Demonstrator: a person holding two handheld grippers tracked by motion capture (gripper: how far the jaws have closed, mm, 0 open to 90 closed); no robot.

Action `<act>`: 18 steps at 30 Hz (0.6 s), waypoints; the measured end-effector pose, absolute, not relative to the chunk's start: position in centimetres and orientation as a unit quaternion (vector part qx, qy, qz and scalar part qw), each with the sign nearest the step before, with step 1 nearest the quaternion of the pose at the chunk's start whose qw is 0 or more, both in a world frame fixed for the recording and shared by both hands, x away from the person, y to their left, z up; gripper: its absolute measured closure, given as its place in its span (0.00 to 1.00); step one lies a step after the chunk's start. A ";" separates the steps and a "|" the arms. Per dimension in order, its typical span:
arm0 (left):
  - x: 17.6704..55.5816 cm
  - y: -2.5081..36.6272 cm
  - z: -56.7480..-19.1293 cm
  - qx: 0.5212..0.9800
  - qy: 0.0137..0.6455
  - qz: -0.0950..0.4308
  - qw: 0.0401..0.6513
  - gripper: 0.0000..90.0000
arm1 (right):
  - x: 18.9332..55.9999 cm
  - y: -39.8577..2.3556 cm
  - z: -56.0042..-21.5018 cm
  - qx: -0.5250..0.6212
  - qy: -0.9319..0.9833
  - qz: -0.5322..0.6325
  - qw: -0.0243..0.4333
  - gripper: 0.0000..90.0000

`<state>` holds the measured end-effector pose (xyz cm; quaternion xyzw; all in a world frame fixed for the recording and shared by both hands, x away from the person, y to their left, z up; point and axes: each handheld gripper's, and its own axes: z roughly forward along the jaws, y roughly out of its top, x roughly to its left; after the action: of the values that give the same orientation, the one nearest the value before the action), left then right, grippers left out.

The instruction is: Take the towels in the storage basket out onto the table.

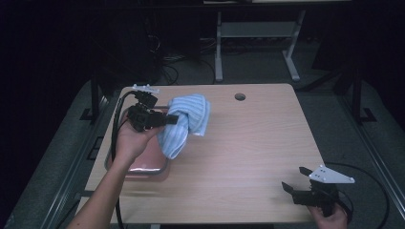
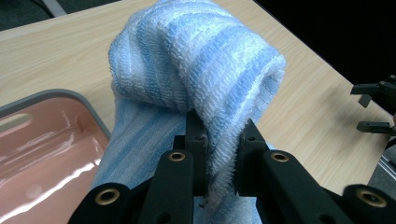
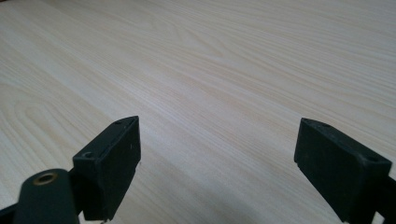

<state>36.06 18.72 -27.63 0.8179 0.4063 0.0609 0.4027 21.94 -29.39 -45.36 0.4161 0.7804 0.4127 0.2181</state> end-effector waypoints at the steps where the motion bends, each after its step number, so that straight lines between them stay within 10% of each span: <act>1: 36.1 18.7 -27.6 0.818 0.406 0.061 0.403 0.88 | 21.9 -29.4 -45.4 0.416 0.780 0.413 0.218 0.16; 18: 37.2 15.7 -28.7 0.830 0.389 0.040 0.398 0.88 | 21.9 -29.5 -45.3 0.416 0.780 0.414 0.217 0.16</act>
<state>37.20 15.66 -28.70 0.8298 0.3887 0.0404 0.3984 21.86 -29.47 -45.34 0.4161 0.7802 0.4135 0.2173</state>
